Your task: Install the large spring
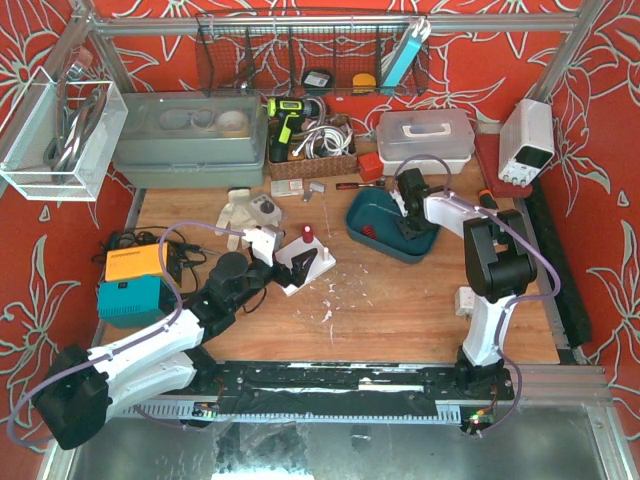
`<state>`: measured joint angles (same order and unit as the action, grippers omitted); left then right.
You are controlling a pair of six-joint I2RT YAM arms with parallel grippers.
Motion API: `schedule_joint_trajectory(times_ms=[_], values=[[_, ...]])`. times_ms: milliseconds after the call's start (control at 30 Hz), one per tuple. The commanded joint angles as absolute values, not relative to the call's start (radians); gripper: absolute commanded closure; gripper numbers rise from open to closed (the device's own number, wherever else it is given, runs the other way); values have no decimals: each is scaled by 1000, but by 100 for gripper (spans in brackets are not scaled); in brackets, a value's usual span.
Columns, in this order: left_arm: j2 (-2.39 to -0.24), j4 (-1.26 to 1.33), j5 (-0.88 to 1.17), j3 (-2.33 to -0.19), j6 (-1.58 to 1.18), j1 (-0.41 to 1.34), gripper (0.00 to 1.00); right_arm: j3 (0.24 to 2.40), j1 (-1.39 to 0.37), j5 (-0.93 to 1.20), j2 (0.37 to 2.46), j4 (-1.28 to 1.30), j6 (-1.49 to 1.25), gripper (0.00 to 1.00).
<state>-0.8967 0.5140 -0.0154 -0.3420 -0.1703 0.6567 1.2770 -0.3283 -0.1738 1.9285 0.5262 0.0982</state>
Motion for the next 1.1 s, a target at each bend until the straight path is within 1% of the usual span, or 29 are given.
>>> schedule_joint_trajectory(times_ms=[0,333,700,900,1067], values=[[-874,528,-31,-338,-153,663,0,1232,-351,-128,1890,528,123,81],[-866,520,-53,-337,-159,663,0,1156,-414,-117,1709,416,101,89],[-888,509,-69,-350,-180,663,0,962,-568,-85,1390,233,84,91],[-876,511,-87,-345,-235,663,0,845,-660,-47,1262,86,81,91],[-860,542,-54,-327,-309,663,0,737,-736,-19,1163,-52,78,91]])
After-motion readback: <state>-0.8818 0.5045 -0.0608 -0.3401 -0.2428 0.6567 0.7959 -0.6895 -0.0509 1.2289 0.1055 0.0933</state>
